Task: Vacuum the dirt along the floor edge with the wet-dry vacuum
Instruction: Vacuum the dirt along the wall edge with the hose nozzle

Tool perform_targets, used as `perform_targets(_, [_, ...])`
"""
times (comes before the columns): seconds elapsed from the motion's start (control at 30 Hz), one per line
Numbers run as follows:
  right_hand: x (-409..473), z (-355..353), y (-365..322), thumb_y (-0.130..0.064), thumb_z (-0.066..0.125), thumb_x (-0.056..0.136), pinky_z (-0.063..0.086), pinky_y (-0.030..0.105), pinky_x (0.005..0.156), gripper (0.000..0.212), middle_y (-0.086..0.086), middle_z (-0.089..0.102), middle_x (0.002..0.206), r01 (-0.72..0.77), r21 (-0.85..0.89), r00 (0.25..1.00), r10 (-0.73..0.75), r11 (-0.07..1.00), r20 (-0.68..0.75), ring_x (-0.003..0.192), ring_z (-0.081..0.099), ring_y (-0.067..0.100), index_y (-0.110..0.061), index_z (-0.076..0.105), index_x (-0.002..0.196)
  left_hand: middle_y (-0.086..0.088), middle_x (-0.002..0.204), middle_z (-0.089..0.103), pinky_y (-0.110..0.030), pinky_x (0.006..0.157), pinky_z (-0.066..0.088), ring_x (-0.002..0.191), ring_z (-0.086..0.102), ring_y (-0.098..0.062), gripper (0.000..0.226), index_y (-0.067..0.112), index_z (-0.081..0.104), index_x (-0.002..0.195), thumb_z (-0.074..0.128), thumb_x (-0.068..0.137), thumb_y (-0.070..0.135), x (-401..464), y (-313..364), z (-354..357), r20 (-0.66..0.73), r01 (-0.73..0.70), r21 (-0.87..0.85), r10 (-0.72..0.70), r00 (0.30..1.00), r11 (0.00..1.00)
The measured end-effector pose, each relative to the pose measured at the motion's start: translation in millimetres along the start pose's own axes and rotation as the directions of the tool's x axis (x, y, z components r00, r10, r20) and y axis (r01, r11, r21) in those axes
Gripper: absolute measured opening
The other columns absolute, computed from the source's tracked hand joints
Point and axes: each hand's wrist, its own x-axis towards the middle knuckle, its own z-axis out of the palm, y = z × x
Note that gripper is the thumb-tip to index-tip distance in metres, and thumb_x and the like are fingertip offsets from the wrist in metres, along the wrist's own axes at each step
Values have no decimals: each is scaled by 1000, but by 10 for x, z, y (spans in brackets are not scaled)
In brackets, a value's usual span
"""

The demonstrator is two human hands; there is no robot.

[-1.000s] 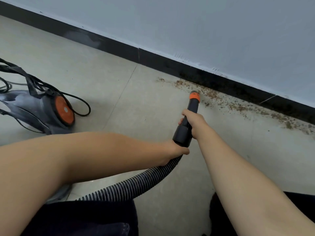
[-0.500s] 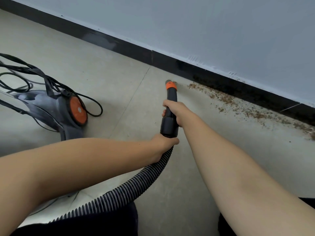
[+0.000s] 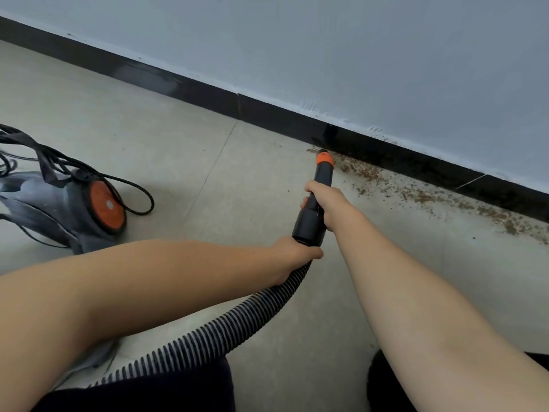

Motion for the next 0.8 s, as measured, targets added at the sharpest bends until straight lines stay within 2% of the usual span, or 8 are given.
perform_targets(0.2, [-2, 288, -22, -12, 60, 81, 52, 31, 62, 25, 7, 60, 63, 14, -84, 994, -4, 996, 114, 52, 59, 18, -7, 51, 104, -7, 71, 49, -28, 60, 43, 60, 47, -20, 16, 12, 49, 79, 64, 85, 12, -37, -55, -120, -62, -19, -64, 15, 998, 998])
perform_targets(0.3, [-16, 515, -73, -12, 60, 81, 54, 32, 68, 22, 6, 61, 63, 25, -118, 986, -5, 993, 167, 53, 60, 17, -8, 52, 101, -7, 72, 50, -28, 59, 43, 61, 48, -21, 16, 12, 50, 79, 65, 84, 13, -30, -72, -266, -124, -14, -98, 2, 992, 995])
perform_targets(0.43, [-26, 716, -126, -11, 59, 82, 53, 31, 65, 23, 6, 60, 63, 40, -127, 979, -14, 991, 204, 52, 59, 17, -6, 51, 102, -8, 74, 51, -27, 56, 43, 61, 49, -21, 15, 11, 52, 84, 66, 83, 15, 4, -76, -409, -172, -17, -131, -6, 985, 991])
perform_targets(0.6, [-19, 645, -119, -12, 59, 83, 51, 27, 57, 29, 7, 61, 69, 43, -88, 989, -30, 995, 147, 52, 58, 17, -6, 51, 110, -9, 73, 52, -28, 57, 44, 60, 50, -22, 16, 11, 53, 84, 68, 82, 16, 63, -59, -418, -174, -9, -83, -5, 985, 997])
perform_targets(0.8, [-38, 230, -38, -11, 57, 85, 47, 25, 49, 28, 8, 59, 72, 44, 2, 999, -44, 999, -9, 52, 56, 17, -5, 49, 111, -8, 71, 51, -27, 54, 44, 56, 49, -20, 18, 8, 53, 91, 67, 82, 15, 115, -41, -160, -72, -6, 21, 8, 997, 1000])
